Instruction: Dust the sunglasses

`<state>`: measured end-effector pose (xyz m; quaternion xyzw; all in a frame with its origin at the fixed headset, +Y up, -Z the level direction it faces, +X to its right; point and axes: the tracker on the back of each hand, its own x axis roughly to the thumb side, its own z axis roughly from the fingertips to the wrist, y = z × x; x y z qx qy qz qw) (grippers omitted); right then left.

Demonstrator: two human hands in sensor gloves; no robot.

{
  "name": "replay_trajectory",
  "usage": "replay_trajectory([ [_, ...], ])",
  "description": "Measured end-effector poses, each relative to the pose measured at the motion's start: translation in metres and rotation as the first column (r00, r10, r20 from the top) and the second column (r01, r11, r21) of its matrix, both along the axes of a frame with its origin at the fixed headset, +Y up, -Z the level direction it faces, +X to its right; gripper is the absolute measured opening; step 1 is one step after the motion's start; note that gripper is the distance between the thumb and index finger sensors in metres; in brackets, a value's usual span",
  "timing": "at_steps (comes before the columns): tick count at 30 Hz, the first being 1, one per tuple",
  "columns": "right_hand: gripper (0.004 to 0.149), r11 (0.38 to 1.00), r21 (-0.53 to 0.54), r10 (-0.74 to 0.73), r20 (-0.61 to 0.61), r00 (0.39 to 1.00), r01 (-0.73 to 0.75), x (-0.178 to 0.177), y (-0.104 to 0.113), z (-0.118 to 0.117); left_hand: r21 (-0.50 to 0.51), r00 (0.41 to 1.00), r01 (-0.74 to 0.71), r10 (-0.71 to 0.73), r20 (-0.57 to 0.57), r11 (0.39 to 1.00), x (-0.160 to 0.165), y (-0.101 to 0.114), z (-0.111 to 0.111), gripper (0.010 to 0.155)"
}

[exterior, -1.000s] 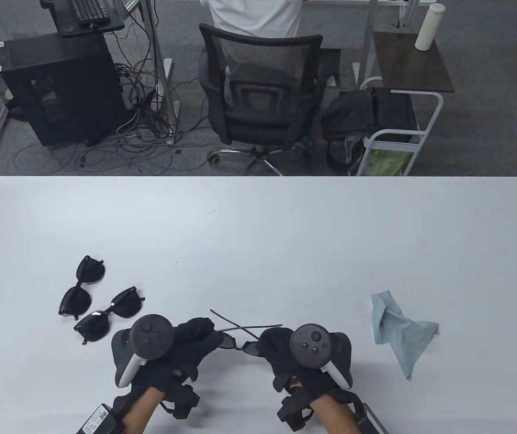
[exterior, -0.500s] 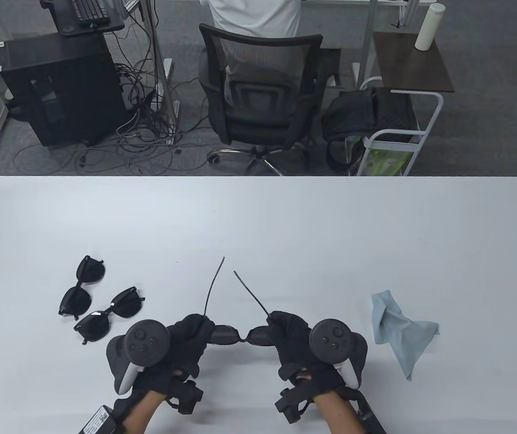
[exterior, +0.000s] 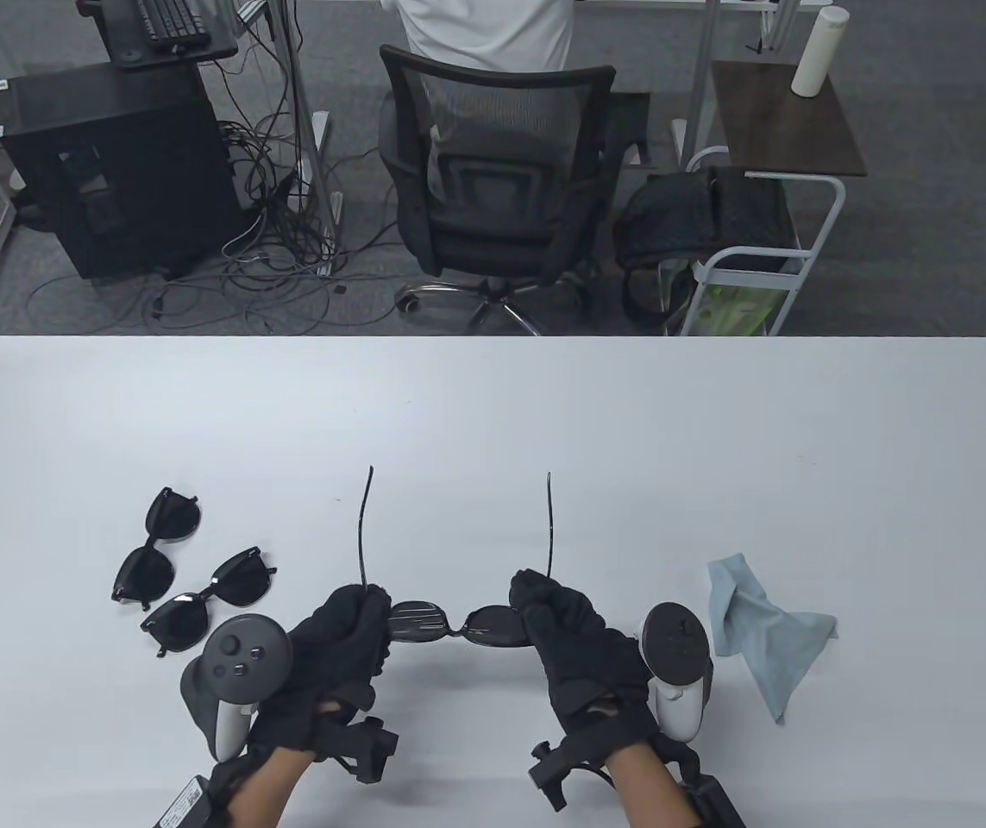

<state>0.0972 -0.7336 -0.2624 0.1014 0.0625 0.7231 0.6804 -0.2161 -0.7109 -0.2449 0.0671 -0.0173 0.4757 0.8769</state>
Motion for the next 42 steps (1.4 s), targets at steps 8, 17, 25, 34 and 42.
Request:
replay_trajectory([
  [8, 0.039, 0.999, -0.007, 0.046, 0.011, 0.999, -0.046, -0.001, -0.001, 0.0, -0.023, 1.0, 0.002, -0.001, 0.014, 1.0, 0.0, -0.002, -0.001, 0.047],
  [17, 0.042, 0.986, -0.138, 0.112, 0.131, 0.985, -0.093, 0.015, -0.009, -0.006, 0.397, 0.885, 0.43, -0.465, -0.007, 0.811, 0.015, 0.028, 0.018, 0.064],
  [25, 0.043, 0.978, -0.19, 0.11, 0.126, 0.986, -0.085, 0.019, -0.008, -0.007, 0.521, 0.62, 0.641, -0.78, 0.081, 0.564, 0.055, 0.018, 0.024, 0.085],
  [34, 0.042, 0.955, -0.295, 0.018, 0.057, 0.998, 0.0, 0.015, -0.006, -0.003, 0.552, 0.554, 0.717, -0.829, -0.08, 0.426, 0.058, 0.016, 0.026, 0.099],
  [42, 0.046, 0.936, -0.348, -0.046, 0.021, 0.999, 0.05, 0.019, -0.008, -0.006, 0.559, 0.574, 0.7, -0.816, -0.069, 0.445, 0.058, 0.016, 0.026, 0.091],
])
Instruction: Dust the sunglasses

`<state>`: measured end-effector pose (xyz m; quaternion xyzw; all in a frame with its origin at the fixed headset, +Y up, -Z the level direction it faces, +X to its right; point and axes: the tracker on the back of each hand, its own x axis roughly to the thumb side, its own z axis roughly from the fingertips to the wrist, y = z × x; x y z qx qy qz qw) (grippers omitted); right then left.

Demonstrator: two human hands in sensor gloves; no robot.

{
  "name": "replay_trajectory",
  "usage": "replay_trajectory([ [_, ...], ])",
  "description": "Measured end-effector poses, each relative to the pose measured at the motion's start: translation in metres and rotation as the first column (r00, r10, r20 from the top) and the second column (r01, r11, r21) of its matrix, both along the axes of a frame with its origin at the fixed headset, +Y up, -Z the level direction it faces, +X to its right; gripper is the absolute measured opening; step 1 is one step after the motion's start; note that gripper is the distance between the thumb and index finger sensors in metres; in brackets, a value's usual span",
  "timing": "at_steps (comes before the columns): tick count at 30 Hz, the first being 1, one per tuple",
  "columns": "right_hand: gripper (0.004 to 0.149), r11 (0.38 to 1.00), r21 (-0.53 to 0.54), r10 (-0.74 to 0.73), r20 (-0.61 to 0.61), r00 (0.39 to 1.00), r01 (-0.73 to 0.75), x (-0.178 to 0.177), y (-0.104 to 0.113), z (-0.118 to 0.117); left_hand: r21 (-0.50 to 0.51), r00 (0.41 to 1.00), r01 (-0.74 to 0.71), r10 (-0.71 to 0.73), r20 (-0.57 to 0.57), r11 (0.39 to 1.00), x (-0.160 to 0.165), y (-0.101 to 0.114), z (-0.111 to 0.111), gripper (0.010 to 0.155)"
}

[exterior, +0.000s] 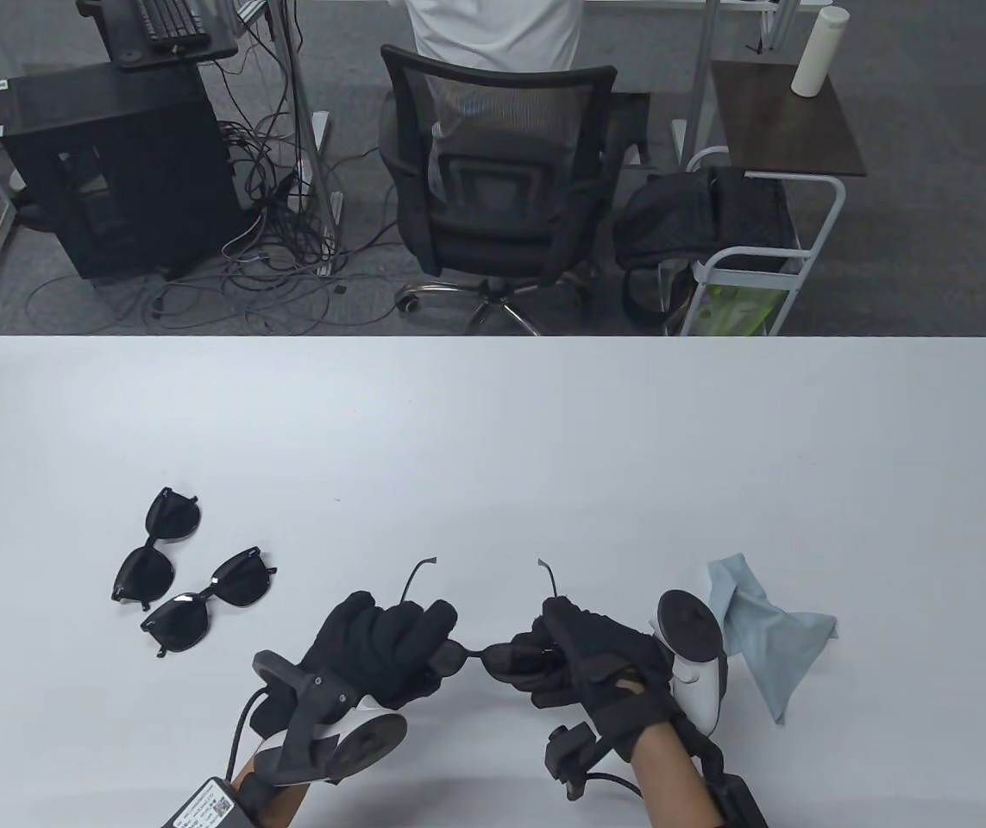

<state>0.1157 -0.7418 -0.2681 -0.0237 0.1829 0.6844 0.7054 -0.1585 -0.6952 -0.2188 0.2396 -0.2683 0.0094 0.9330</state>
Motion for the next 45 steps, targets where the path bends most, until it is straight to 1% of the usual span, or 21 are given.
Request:
replay_trajectory([
  [3, 0.053, 0.998, 0.058, 0.026, 0.028, 0.999, -0.027, 0.012, 0.017, 0.0, -0.002, 0.997, -0.082, 0.082, -0.013, 0.997, -0.006, 0.006, 0.001, 0.091],
  [5, 0.057, 0.974, 0.136, 0.164, 0.13, 0.978, -0.182, 0.032, 0.039, -0.003, 0.005, 0.994, -0.103, 0.103, -0.026, 0.995, -0.011, 0.009, 0.002, 0.091],
  [7, 0.055, 0.89, 0.174, 0.37, 0.262, 0.891, -0.421, 0.062, 0.066, -0.007, -0.001, 0.989, -0.142, 0.142, -0.033, 0.99, -0.018, 0.012, 0.003, 0.091],
  [8, 0.053, 0.833, 0.172, 0.458, 0.319, 0.83, -0.525, 0.075, 0.076, -0.009, -0.008, 0.986, -0.164, 0.164, -0.033, 0.986, -0.02, 0.013, 0.002, 0.091],
  [9, 0.052, 0.724, 0.148, 0.578, 0.403, 0.71, -0.674, 0.093, 0.088, -0.011, -0.014, 0.982, -0.188, 0.188, -0.036, 0.982, -0.022, 0.014, 0.001, 0.091],
  [10, 0.051, 0.645, 0.109, 0.648, 0.448, 0.617, -0.757, 0.103, 0.094, -0.013, -0.015, 0.98, -0.198, 0.198, -0.038, 0.98, -0.023, 0.014, 0.001, 0.091],
  [12, 0.049, 0.397, 0.006, 0.801, 0.485, 0.35, -0.918, 0.126, 0.101, -0.018, -0.007, 0.981, -0.19, 0.189, -0.039, 0.982, -0.023, 0.015, 0.002, 0.091],
  [14, 0.048, 0.215, -0.053, 0.902, 0.393, 0.178, -0.975, 0.137, 0.091, -0.026, 0.001, 0.982, -0.185, 0.185, -0.033, 0.983, -0.023, 0.016, 0.003, 0.091],
  [16, 0.053, 0.086, -0.068, 0.958, 0.278, 0.064, -0.994, 0.142, 0.072, -0.033, -0.003, 0.98, -0.197, 0.197, -0.026, 0.98, -0.022, 0.017, 0.005, 0.091],
  [17, 0.055, 0.041, -0.058, 0.974, 0.225, 0.027, -0.997, 0.141, 0.063, -0.036, -0.002, 0.98, -0.198, 0.198, -0.025, 0.98, -0.022, 0.017, 0.005, 0.091],
  [20, 0.058, -0.142, -0.028, 0.984, 0.104, -0.144, -0.989, 0.137, 0.03, -0.047, 0.0, 0.981, -0.191, 0.191, -0.027, 0.982, -0.022, 0.017, 0.006, 0.091],
  [22, 0.061, -0.197, -0.019, 0.978, 0.061, -0.197, -0.98, 0.135, 0.016, -0.054, -0.007, 0.981, -0.193, 0.192, -0.031, 0.981, -0.022, 0.017, 0.005, 0.091],
  [24, 0.062, -0.215, -0.018, 0.976, 0.025, -0.215, -0.977, 0.135, 0.005, -0.06, -0.012, 0.981, -0.191, 0.19, -0.037, 0.982, -0.022, 0.016, 0.004, 0.091],
  [29, 0.059, -0.187, -0.007, 0.982, -0.001, -0.187, -0.982, 0.135, -0.012, -0.07, -0.014, 0.982, -0.186, 0.185, -0.041, 0.982, -0.022, 0.016, 0.004, 0.091],
  [33, 0.038, -0.196, -0.028, 0.976, 0.091, -0.197, -0.98, 0.134, -0.016, -0.07, -0.011, 0.984, -0.178, 0.177, -0.037, 0.984, -0.019, 0.017, 0.005, 0.091],
  [35, 0.037, -0.121, -0.011, 0.979, 0.165, -0.121, -0.993, 0.129, -0.011, -0.066, -0.012, 0.983, -0.18, 0.18, -0.041, 0.984, -0.02, 0.016, 0.004, 0.091],
  [38, 0.037, 0.21, 0.093, 0.927, 0.296, 0.228, -0.973, 0.114, 0.008, -0.057, -0.014, 0.974, -0.216, 0.215, -0.067, 0.976, -0.024, 0.018, 0.003, 0.091],
  [39, 0.037, 0.357, 0.159, 0.851, 0.351, 0.391, -0.92, 0.106, 0.017, -0.052, -0.014, 0.969, -0.236, 0.234, -0.078, 0.972, -0.026, 0.018, 0.002, 0.091],
  [41, 0.037, 0.558, 0.302, 0.689, 0.35, 0.634, -0.773, 0.091, 0.032, -0.047, -0.011, 0.959, -0.268, 0.265, -0.098, 0.963, -0.031, 0.02, 0.001, 0.091],
  [43, 0.038, 0.697, 0.413, 0.496, 0.312, 0.81, -0.586, 0.074, 0.045, -0.043, 0.004, 0.945, -0.306, 0.304, -0.124, 0.952, -0.039, 0.024, 0.001, 0.091],
  [45, 0.038, 0.794, 0.499, 0.274, 0.213, 0.938, -0.346, 0.05, 0.056, -0.039, 0.034, 0.921, -0.358, 0.358, -0.153, 0.933, -0.05, 0.031, 0.001, 0.091],
])
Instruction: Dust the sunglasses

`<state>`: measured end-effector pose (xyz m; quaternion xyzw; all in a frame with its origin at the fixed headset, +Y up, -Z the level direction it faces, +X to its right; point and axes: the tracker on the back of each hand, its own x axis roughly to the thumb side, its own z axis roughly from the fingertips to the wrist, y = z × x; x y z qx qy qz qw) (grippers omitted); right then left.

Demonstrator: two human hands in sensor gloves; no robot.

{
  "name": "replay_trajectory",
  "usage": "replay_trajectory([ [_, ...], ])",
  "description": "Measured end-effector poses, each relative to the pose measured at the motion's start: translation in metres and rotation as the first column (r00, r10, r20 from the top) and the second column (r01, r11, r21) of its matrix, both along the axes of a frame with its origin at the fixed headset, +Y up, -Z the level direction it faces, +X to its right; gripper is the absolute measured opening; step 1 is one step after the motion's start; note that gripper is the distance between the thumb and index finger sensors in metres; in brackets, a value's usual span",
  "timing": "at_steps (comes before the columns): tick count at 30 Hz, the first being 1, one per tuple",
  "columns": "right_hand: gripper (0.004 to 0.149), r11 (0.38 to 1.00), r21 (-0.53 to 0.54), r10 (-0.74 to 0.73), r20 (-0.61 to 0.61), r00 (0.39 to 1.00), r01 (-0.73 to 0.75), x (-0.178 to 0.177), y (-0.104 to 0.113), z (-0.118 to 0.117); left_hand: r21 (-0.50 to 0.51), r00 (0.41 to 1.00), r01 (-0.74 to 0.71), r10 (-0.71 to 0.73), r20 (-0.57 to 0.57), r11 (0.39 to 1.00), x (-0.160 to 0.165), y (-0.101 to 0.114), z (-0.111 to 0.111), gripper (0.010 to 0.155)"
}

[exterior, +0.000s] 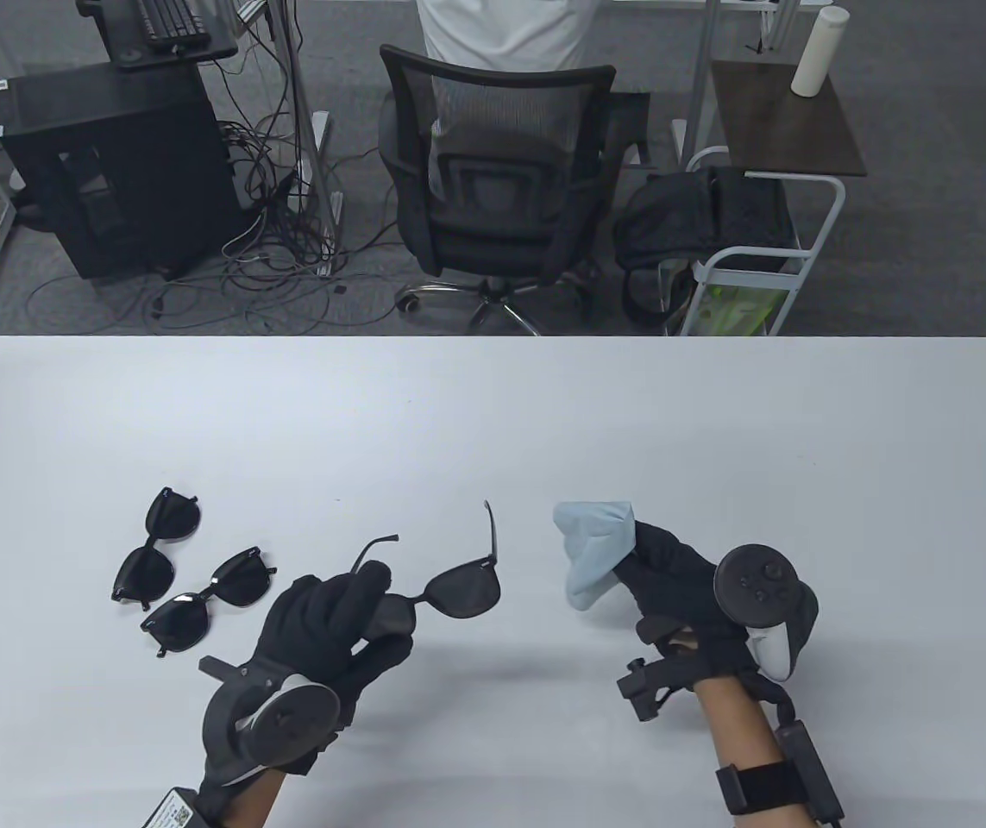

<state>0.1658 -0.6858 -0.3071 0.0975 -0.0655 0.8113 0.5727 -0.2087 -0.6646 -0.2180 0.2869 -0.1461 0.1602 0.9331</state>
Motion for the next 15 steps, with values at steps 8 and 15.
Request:
replay_trajectory([
  [8, 0.043, 0.507, -0.474, -0.859, -0.343, 0.379, 0.72, -0.095, -0.021, 0.015, 0.036, 0.981, -0.192, 0.192, -0.003, 0.981, -0.024, 0.017, 0.007, 0.091],
  [15, 0.06, 0.456, -0.626, -0.889, -0.35, 0.295, 0.632, -0.117, -0.059, 0.028, 0.047, 0.986, -0.158, 0.155, 0.064, 0.986, -0.012, 0.022, 0.016, 0.092],
])
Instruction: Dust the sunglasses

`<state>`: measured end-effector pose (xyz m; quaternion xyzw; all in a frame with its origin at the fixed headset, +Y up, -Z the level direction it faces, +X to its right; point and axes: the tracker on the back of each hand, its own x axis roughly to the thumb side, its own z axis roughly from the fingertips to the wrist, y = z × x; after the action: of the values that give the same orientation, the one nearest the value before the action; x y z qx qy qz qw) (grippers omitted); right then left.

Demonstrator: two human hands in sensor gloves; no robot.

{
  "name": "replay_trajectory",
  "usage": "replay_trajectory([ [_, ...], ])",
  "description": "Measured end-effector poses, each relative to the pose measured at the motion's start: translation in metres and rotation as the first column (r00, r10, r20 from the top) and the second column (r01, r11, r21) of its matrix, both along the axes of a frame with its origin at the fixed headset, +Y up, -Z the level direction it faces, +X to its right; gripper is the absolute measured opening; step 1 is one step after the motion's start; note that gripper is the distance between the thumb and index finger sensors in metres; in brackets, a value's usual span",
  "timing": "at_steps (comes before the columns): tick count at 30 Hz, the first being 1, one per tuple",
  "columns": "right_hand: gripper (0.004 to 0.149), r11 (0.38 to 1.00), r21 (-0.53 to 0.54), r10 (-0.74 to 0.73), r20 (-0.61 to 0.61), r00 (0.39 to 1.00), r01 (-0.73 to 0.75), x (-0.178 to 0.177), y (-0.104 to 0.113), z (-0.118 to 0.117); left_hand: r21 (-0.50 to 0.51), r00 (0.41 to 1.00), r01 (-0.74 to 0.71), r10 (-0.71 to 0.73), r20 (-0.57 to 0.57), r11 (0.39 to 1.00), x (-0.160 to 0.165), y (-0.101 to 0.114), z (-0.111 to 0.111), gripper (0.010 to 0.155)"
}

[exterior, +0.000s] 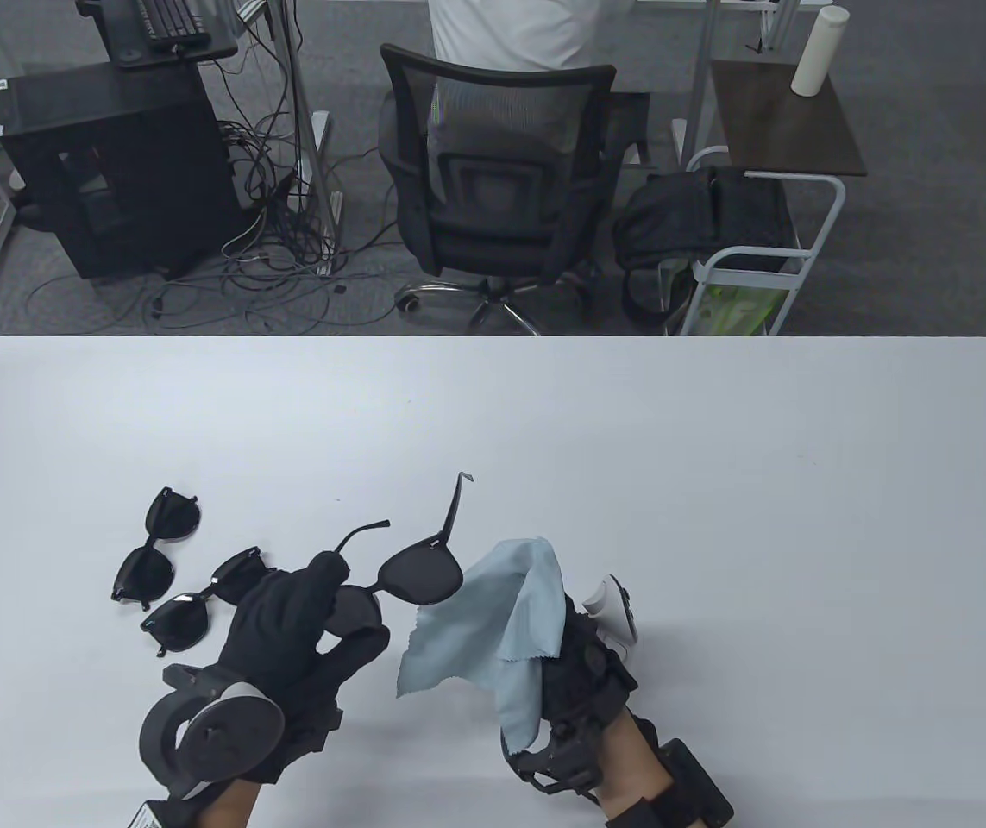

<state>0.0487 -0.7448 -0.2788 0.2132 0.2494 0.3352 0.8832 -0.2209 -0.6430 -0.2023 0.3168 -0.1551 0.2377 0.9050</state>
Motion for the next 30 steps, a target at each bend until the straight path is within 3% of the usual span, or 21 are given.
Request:
replay_trajectory([
  [4, 0.067, 1.0, 0.007, -0.016, 0.01, 1.0, 0.016, 0.006, 0.003, 0.004, 0.028, 1.0, 0.017, -0.018, 0.015, 0.999, 0.003, 0.006, 0.007, 0.092],
  [11, 0.074, 0.985, 0.124, 0.101, 0.134, 0.986, -0.118, 0.006, 0.026, 0.017, 0.024, 0.956, 0.288, -0.286, -0.057, 0.957, 0.035, -0.003, 0.013, 0.091],
  [14, 0.068, 0.948, 0.091, 0.268, 0.287, 0.92, -0.304, 0.01, 0.028, 0.022, 0.001, 0.965, 0.26, -0.26, -0.011, 0.966, 0.044, -0.009, 0.014, 0.091],
  [17, 0.052, 0.893, 0.061, 0.385, 0.407, 0.828, -0.446, 0.013, 0.028, 0.024, 0.01, 0.953, 0.303, -0.303, 0.003, 0.953, 0.053, -0.013, 0.016, 0.091],
  [21, 0.046, 0.9, 0.059, 0.371, 0.412, 0.832, -0.431, 0.017, 0.029, 0.022, -0.017, 0.958, 0.285, -0.285, 0.016, 0.958, 0.053, -0.017, 0.014, 0.091],
  [30, 0.038, 0.814, 0.074, 0.428, 0.594, 0.681, -0.576, 0.03, 0.035, 0.025, -0.006, 0.952, 0.303, -0.303, 0.037, 0.953, 0.061, -0.02, 0.016, 0.092],
])
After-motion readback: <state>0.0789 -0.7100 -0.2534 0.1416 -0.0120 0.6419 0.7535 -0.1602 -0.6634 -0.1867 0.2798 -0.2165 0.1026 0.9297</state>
